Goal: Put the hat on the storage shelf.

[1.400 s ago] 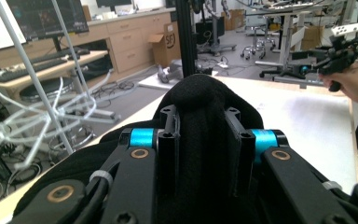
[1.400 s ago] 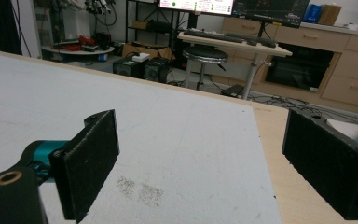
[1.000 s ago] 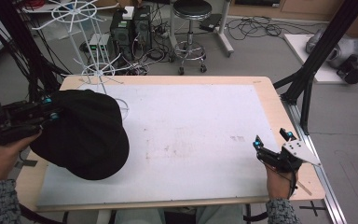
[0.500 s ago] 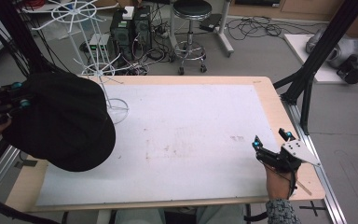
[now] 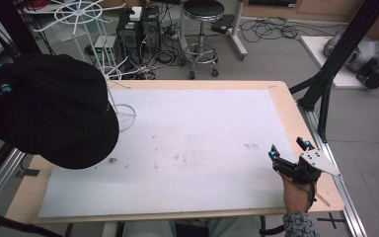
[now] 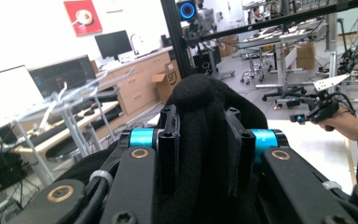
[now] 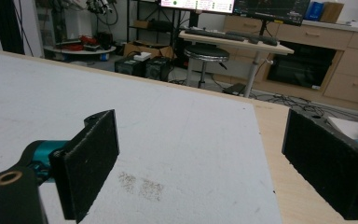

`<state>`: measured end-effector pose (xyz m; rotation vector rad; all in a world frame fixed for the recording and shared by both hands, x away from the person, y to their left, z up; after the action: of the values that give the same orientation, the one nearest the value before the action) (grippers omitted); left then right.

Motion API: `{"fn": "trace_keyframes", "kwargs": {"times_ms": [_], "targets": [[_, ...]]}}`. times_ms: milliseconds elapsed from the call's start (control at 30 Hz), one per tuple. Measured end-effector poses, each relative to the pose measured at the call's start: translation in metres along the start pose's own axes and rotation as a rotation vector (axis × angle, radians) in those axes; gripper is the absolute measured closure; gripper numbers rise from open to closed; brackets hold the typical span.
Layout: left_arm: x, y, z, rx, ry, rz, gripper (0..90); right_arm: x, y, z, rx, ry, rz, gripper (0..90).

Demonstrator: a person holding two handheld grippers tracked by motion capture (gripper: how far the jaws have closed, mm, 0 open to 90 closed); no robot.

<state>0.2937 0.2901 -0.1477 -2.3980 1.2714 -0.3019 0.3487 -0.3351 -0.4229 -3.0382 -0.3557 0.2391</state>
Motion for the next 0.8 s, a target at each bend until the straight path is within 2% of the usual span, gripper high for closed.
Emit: {"fn": "trace_keyframes", "kwargs": {"times_ms": [267, 567, 800], "targets": [[0.000, -0.004, -0.018, 0.027, 0.022, 0.005, 70.8, 0.000, 0.000, 0.001, 0.004, -0.005, 0.000, 9.9], [-0.005, -0.007, -0.041, 0.047, 0.070, 0.009, 70.8, 0.001, 0.001, 0.002, 0.005, -0.012, 0.000, 9.9], [0.000, -0.010, -0.059, 0.071, 0.096, 0.016, 70.9, 0.001, 0.003, 0.002, 0.006, -0.012, 0.003, 9.9]]}}
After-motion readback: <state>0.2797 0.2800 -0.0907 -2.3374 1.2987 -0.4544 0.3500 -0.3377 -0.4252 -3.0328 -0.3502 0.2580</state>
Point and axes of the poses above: each handheld gripper's, and its own axes: x roughly forward along the jaws, z roughly out of its underside, y roughly to its right, the point moved 8 cm from there along x, roughly forward along the jaws, and after that the axes turned 11 degrees about x, right-handed, at the moved point
